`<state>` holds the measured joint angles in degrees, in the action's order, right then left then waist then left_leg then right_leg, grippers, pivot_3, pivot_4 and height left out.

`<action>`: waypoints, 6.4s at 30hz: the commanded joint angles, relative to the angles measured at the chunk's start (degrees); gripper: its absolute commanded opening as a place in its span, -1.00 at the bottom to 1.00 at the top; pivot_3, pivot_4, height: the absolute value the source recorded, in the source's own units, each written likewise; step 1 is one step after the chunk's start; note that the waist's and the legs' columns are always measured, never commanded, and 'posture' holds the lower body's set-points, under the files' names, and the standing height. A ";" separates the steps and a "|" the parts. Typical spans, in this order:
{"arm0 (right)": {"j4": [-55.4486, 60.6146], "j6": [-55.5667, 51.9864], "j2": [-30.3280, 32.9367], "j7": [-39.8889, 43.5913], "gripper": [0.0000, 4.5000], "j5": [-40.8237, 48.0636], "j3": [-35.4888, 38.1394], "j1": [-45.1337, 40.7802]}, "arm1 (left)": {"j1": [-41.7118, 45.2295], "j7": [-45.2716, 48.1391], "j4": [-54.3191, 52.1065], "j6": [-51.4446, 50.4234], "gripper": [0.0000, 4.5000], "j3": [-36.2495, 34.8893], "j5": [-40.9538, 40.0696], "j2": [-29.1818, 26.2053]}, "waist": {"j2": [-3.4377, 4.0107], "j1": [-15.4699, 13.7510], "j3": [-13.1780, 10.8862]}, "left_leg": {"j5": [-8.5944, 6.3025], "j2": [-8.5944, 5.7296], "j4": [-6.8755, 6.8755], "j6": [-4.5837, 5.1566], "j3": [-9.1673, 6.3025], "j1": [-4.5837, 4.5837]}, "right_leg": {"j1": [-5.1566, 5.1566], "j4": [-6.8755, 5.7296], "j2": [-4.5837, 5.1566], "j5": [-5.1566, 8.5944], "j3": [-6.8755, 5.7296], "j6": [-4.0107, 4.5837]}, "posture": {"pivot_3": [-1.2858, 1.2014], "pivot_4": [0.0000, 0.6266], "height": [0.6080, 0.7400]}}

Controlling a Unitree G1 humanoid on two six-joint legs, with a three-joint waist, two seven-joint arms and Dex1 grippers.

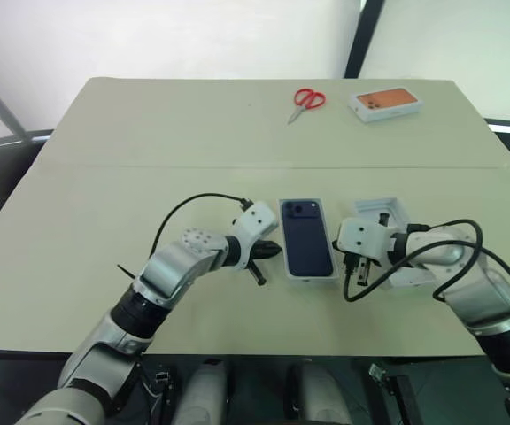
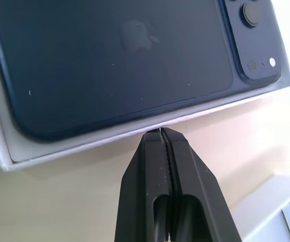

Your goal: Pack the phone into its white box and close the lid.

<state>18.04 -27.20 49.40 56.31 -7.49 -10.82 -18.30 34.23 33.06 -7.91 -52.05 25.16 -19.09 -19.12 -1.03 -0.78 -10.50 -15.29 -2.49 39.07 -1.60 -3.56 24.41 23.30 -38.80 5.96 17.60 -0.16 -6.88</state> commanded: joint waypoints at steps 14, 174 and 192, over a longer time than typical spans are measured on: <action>3.06 -1.48 2.29 1.11 -0.76 3.63 5.72 0.68 | -1.86 2.14 -3.63 -2.13 -1.00 -3.21 -0.22 0.60 | 0.00 0.12 0.00 | 0.00 0.01 0.00 -0.01 0.00 -0.01 | 0.00 0.00 0.00 0.00 0.00 0.00 | 0.03 -0.52 0.35; 15.42 -14.31 12.90 -4.45 -1.00 15.70 -1.74 -3.22 | -5.86 17.53 -6.14 16.47 -1.00 -5.18 2.57 -0.29 | 0.59 1.22 -0.27 | -0.30 0.13 0.06 0.59 0.14 0.05 | 0.15 -0.14 -0.04 0.00 0.04 -0.01 | 0.03 -0.52 0.35; 14.40 -13.74 13.17 -3.77 -1.00 14.71 1.79 -1.01 | -7.41 19.12 -3.92 16.85 -1.00 -7.31 3.65 -5.04 | 0.59 1.31 -0.26 | -0.30 0.14 0.06 0.58 0.14 0.04 | 0.15 -0.15 -0.04 0.00 0.04 -0.01 | 0.03 -0.52 0.35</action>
<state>30.93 -41.71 62.19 52.33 6.98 -12.37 -18.75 27.07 51.66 -11.23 -35.99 19.39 -14.50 -23.60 -0.44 0.54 -10.76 -15.59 -2.35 39.13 -1.02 -3.43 24.45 23.45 -38.95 5.91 17.60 -0.12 -6.89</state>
